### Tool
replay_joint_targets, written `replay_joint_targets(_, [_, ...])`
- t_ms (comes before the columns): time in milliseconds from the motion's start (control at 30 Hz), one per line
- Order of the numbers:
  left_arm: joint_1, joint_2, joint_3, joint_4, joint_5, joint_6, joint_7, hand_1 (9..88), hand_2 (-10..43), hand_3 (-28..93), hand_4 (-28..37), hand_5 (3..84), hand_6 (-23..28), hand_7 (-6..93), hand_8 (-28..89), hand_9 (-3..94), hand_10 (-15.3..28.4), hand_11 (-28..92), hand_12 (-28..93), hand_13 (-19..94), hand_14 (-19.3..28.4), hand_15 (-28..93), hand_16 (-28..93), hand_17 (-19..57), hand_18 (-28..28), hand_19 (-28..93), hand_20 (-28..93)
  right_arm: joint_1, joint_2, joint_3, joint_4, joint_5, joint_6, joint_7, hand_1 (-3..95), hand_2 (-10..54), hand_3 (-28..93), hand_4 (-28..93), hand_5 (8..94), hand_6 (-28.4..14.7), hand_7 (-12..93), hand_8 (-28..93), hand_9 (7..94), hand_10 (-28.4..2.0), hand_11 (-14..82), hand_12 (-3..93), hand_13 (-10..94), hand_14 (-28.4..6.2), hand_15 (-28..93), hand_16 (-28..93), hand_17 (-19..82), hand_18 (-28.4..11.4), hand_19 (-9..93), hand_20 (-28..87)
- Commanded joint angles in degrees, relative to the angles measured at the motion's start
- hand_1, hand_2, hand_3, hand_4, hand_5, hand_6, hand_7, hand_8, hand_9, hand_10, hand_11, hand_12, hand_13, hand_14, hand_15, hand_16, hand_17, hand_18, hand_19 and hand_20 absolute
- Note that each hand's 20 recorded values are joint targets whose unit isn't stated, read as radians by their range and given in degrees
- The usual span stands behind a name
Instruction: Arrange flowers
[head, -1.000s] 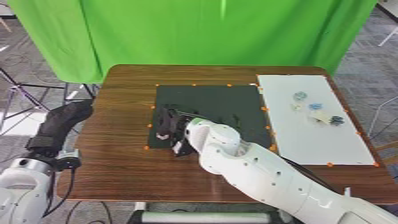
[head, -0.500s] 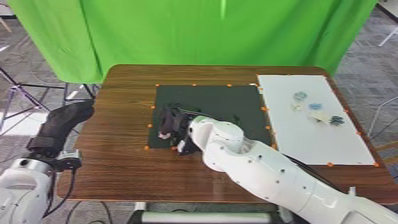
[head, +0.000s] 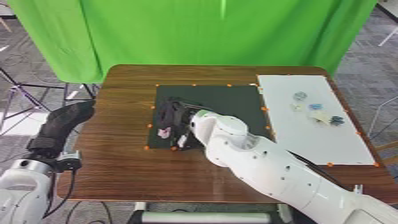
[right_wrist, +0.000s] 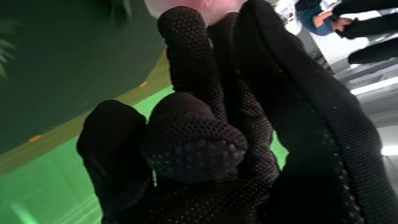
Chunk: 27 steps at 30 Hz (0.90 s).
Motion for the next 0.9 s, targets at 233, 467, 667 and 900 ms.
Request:
replay_joint_targets(233, [1.84, -1.25, -1.00, -1.00, 0.30, -0.27, -0.43, 22.7, 5.7, 58, -28.3, 42.8, -0.5, 14.9, -9, 39.9, 13.8, 16, 8, 32, 17.2, 10, 0, 2.3, 10.0, 5, 12, 1.49, 5.14, 6.23, -5.04, -0.69, 2.33, -1.14, 50.6, -9.5, 56, -11, 68.2, 2.5, 18, 14, 78.2, -11.0, 13.1, 24.3, 94, 0.1, 61, 30, 64, -13.5, 93, 56])
replay_joint_targets(467, [2.73, -2.05, -1.68, -1.37, 0.29, -0.11, -0.38, 22.7, 5.5, 58, -28.3, 42.8, -0.4, 14.9, -9, 40.0, 13.8, 16, 8, 32, 17.2, 10, 0, 2.3, 10.0, 5, 11, -3.84, 13.43, 16.62, -10.64, -1.96, 4.99, 0.35, 49.2, -9.5, 58, -12, 67.6, 2.3, 18, 13, 77.1, -11.4, 14.7, 20.9, 94, -0.1, 60, 32, 63, -13.6, 93, 57])
replay_joint_targets(667, [3.18, -2.40, -2.21, -1.48, 0.37, -0.30, -0.63, 22.8, 5.4, 58, -28.3, 42.8, -0.3, 14.9, -9, 39.9, 13.7, 16, 8, 32, 17.3, 10, 0, 2.2, 10.1, 5, 11, -12.53, 21.25, 29.01, -14.93, -9.85, 6.51, 4.02, 45.5, -9.5, 62, -12, 66.4, 2.2, 17, 9, 76.3, -11.7, 14.7, 20.4, 93, -0.4, 60, 33, 62, -13.8, 93, 57])
replay_joint_targets(900, [2.33, -2.11, -1.57, -0.64, 0.23, -1.21, -0.86, 22.8, 5.2, 58, -28.3, 42.5, 0.1, 14.6, -9, 40.0, 13.7, 16, 8, 32, 17.2, 10, 0, 2.3, 10.1, 5, 11, -25.71, 26.56, 41.23, -17.59, -15.57, 11.74, 12.09, 34.6, -9.5, 62, -15, 62.0, -0.1, 18, -4, 71.9, -13.8, 14.4, 21.5, 90, -2.0, 61, 33, 58, -15.4, 93, 56])
